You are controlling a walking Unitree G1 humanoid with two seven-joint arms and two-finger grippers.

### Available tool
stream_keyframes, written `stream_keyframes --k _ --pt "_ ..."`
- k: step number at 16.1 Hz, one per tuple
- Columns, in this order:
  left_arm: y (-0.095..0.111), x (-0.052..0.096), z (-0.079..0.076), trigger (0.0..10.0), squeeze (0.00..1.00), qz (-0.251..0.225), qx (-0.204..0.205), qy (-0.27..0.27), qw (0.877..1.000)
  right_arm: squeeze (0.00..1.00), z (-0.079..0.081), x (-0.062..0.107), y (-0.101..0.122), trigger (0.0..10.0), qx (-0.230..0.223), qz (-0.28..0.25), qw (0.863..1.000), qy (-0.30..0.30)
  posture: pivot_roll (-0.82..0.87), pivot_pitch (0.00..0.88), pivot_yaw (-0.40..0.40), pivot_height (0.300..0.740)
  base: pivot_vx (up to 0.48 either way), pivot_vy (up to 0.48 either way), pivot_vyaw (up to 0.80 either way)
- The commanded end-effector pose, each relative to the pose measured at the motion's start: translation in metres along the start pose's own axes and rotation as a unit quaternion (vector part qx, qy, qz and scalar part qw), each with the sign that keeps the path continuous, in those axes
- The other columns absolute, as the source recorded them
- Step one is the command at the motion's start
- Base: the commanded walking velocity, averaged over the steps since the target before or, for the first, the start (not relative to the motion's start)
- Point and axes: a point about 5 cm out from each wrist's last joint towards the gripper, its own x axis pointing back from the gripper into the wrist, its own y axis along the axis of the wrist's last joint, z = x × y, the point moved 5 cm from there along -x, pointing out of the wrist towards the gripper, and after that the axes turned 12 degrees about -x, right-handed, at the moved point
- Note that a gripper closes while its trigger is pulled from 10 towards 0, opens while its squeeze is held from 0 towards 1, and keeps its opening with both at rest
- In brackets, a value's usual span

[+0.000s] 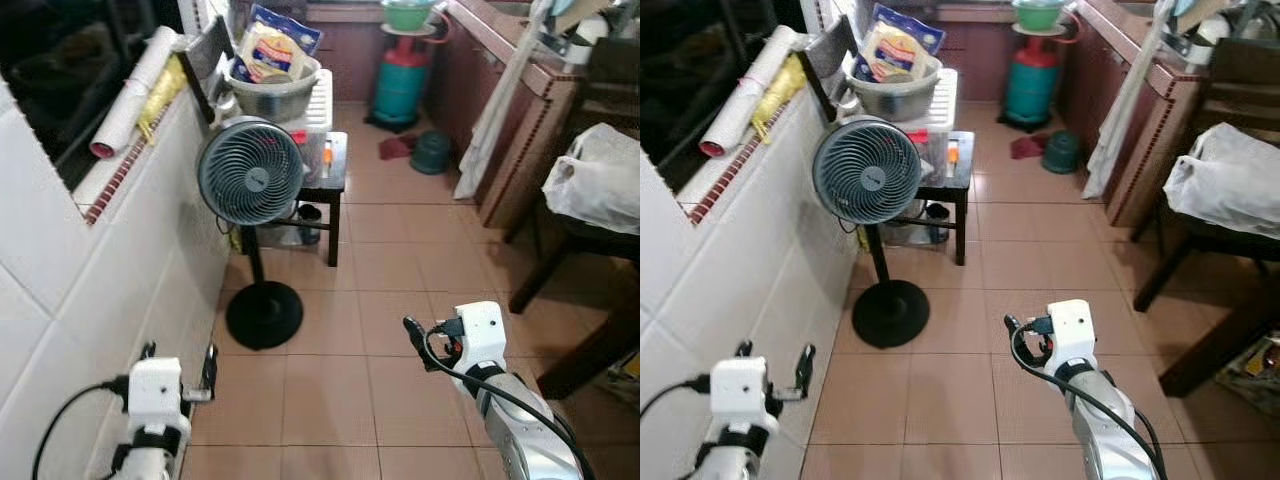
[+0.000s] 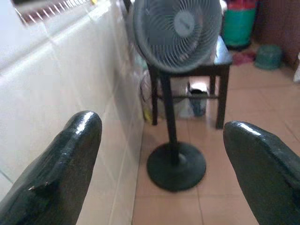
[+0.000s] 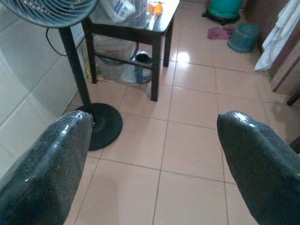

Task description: Setting the table

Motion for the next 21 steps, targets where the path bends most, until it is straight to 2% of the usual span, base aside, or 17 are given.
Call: stream_keyframes --k 1,2,3,4,5,6,7,9,13,14,15,16,17,21 --pt "0.003 0.002 0.016 10.0 0.0 -0.001 -0.014 0.025 1.0 0.0 0.001 0.0 0.012 10.0 0.015 -0.026 1.0 0.001 -0.07 0.023 0.0 0.74 0.0 0.0 0.0" --pt "0.014 0.006 0.039 10.0 0.0 -0.011 -0.027 0.065 0.997 0.0 -0.001 0.002 0.033 10.0 0.041 -0.063 0.997 -0.016 -0.07 0.032 -0.001 0.74 0.0 0.0 0.0" --pt "0.018 0.007 0.046 10.0 0.0 -0.015 -0.031 0.076 0.997 0.0 -0.002 0.002 0.037 10.0 0.044 -0.07 0.996 -0.022 -0.07 0.036 0.0 0.74 0.0 0.0 0.0" --pt "0.032 0.007 0.056 10.0 0.35 -0.04 -0.049 0.083 0.995 0.0 0.0 0.001 0.05 10.0 0.052 -0.088 0.994 -0.023 -0.06 0.041 0.002 0.74 0.0 0.0 0.0" --pt "0.053 0.003 0.074 10.0 1.0 -0.069 -0.06 0.113 0.989 0.0 0.005 -0.001 0.073 10.0 0.082 -0.126 0.988 -0.025 -0.06 0.042 0.003 0.74 0.0 0.0 0.0" --pt "0.056 0.001 0.076 10.0 1.0 -0.071 -0.061 0.123 0.988 0.0 0.005 -0.001 0.074 10.0 0.076 -0.13 0.988 -0.023 -0.06 0.042 0.003 0.74 0.0 0.0 0.0" --pt "0.06 0.002 0.072 10.0 1.0 -0.075 -0.045 0.131 0.988 1.0 0.003 -0.001 0.074 10.0 0.065 -0.134 0.988 -0.034 -0.06 0.038 0.004 0.74 0.0 0.0 0.0" --pt "0.059 0.006 0.06 10.0 1.0 -0.072 -0.032 0.134 0.988 1.0 -0.001 0.0 0.075 10.0 0.057 -0.138 0.987 -0.052 -0.06 0.037 0.004 0.74 0.0 0.0 0.0" --pt "0.06 0.005 0.043 10.0 1.0 -0.071 0.0 0.118 0.991 1.0 0.005 -0.007 0.071 10.0 0.037 -0.128 0.99 -0.048 -0.05 0.034 -0.003 0.74 0.0 0.0 0.0" --pt "0.061 0.006 0.043 0.0 1.0 -0.076 -0.005 0.114 0.991 1.0 0.008 -0.008 0.071 0.0 0.032 -0.129 0.99 -0.038 -0.04 0.033 -0.003 0.74 0.0 0.0 0.0" --pt "0.061 0.006 0.043 0.0 1.0 -0.075 -0.009 0.113 0.991 1.0 0.009 -0.008 0.071 0.0 0.03 -0.13 0.991 -0.033 -0.04 0.033 -0.003 0.74 0.0 0.0 0.0" --pt "0.064 0.007 0.041 0.0 1.0 -0.084 -0.014 0.107 0.991 0.0 0.009 -0.008 0.072 0.0 0.028 -0.131 0.99 -0.032 -0.04 0.033 -0.003 0.74 0.0 0.0 0.0" --pt "0.065 0.007 0.039 0.0 0.0 -0.085 -0.017 0.098 0.991 0.0 0.008 -0.009 0.071 0.0 0.026 -0.128 0.991 -0.036 -0.04 0.036 -0.004 0.74 0.0 0.0 0.0" --pt "0.062 0.005 0.037 0.0 0.0 -0.082 -0.01 0.09 0.992 0.0 0.007 -0.009 0.062 0.0 0.021 -0.114 0.992 -0.04 -0.05 0.038 0.001 0.74 0.0 0.0 0.0"
